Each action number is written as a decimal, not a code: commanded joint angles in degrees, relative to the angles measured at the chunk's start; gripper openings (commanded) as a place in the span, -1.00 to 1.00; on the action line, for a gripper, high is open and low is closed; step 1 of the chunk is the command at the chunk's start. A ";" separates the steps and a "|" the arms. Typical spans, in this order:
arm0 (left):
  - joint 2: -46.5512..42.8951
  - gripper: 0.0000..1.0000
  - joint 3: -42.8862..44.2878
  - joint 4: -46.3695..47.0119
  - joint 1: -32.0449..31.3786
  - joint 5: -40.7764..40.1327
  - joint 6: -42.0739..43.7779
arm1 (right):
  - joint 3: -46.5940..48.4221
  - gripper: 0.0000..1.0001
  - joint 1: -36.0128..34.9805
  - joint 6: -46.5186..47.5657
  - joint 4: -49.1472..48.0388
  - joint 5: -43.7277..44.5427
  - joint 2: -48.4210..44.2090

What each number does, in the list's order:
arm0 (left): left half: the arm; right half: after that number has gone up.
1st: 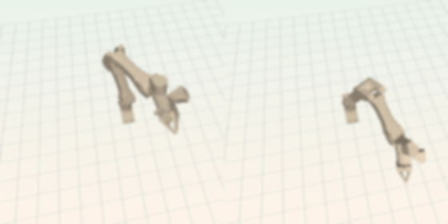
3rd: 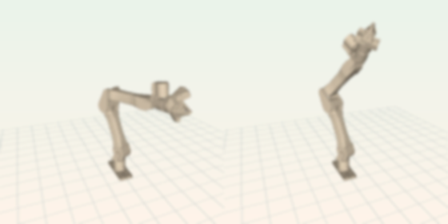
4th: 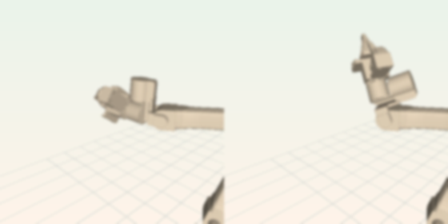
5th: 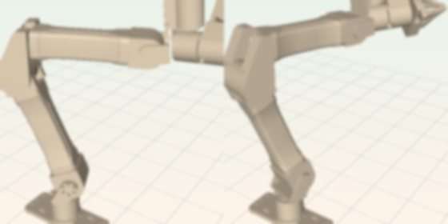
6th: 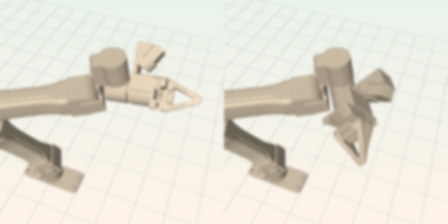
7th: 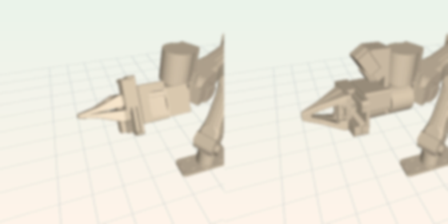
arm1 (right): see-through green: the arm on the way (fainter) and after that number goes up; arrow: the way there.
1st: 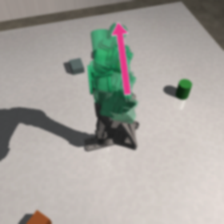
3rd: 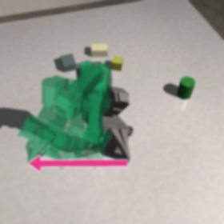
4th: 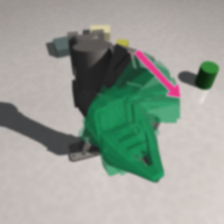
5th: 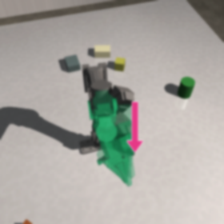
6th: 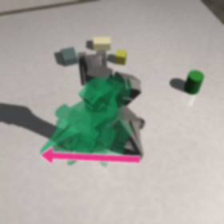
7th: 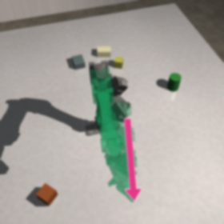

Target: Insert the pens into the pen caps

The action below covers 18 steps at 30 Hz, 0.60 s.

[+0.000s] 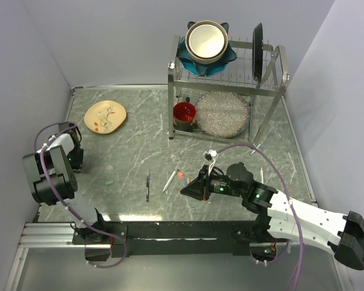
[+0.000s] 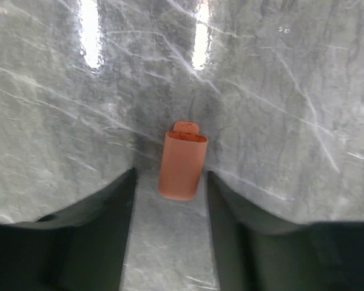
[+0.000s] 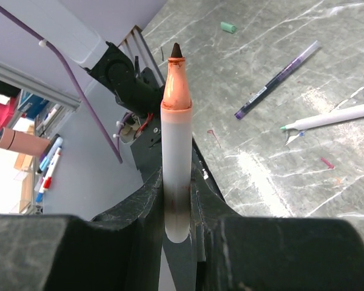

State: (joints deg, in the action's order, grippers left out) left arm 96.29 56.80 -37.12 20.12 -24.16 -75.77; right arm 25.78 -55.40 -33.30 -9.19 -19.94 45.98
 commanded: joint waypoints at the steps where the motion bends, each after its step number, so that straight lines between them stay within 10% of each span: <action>1: 2.23 -0.04 3.14 -0.49 0.27 -0.88 0.53 | 1.99 -1.00 -0.06 1.13 -0.48 1.48 -0.89; 8: -0.82 -0.98 4.46 -0.50 -0.95 -2.03 8.50 | 2.17 -1.00 -0.06 0.87 0.57 2.02 -1.77; 18: -8.23 -0.98 12.61 14.91 -33.61 14.32 62.03 | 2.26 -1.00 -0.06 1.57 6.81 7.80 -11.25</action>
State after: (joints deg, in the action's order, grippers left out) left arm 89.80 63.31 -26.83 -0.56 -19.42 -39.13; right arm 25.82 -55.40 -33.10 -4.14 -16.36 38.94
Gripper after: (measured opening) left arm 0.166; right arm 0.243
